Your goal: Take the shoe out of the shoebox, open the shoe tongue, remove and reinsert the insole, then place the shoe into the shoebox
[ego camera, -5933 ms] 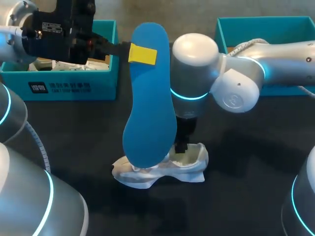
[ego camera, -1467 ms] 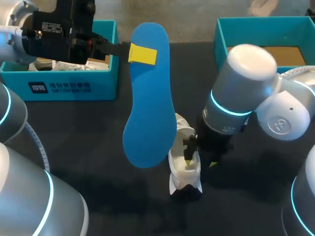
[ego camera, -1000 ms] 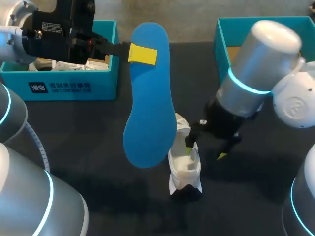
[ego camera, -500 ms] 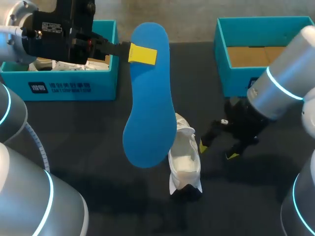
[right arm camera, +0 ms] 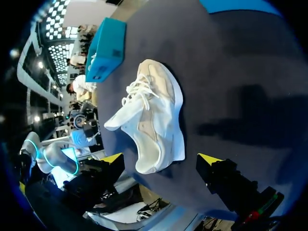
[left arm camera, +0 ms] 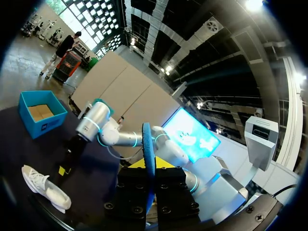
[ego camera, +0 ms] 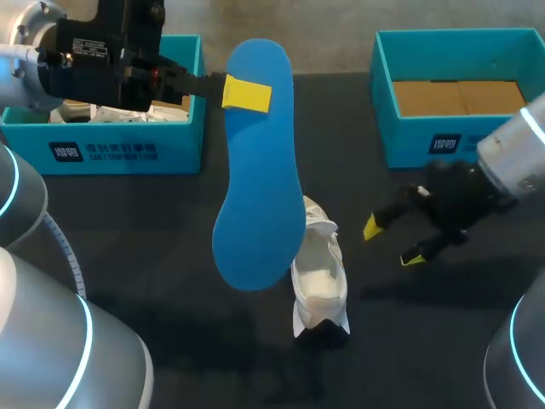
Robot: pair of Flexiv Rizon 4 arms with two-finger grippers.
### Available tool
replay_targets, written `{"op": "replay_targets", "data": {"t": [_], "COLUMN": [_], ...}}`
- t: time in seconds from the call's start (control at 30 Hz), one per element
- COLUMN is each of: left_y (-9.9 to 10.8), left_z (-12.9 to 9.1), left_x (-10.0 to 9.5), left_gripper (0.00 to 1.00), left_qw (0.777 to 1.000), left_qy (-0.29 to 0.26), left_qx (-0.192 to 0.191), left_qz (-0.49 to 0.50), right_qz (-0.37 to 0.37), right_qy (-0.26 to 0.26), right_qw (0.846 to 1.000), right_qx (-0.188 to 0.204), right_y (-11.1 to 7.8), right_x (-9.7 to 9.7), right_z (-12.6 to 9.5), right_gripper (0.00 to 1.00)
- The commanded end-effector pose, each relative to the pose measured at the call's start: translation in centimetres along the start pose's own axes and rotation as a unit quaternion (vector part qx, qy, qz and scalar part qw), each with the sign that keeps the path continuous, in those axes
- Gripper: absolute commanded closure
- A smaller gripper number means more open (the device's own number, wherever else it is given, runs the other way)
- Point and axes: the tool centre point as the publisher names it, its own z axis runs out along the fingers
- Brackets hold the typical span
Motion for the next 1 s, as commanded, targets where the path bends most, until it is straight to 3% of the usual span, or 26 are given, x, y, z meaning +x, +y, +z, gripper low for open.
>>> {"op": "replay_targets", "data": {"t": [0.03, 0.43, 1.0], "left_y": [-0.1, -0.1, -0.1], "left_z": [0.1, 0.1, 0.1], "left_x": [0.0, 0.0, 0.0], "left_gripper": [1.00, 1.00, 1.00], "left_qw": [1.000, 1.000, 1.000], "left_qy": [-0.001, -0.001, -0.001], "left_qx": [-0.002, -0.002, -0.002], "left_qz": [-0.001, -0.001, -0.001], "right_qz": [0.003, 0.028, 0.050], "right_qy": [0.040, 0.095, 0.152], "right_qw": [0.999, 0.995, 0.987], "right_qx": [-0.004, 0.016, -0.010], "right_y": [-0.9, -0.5, -0.2], "right_x": [-0.5, -0.8, 0.3], "right_z": [-1.1, -2.0, -3.6], "right_gripper": [0.00, 0.00, 0.00]}}
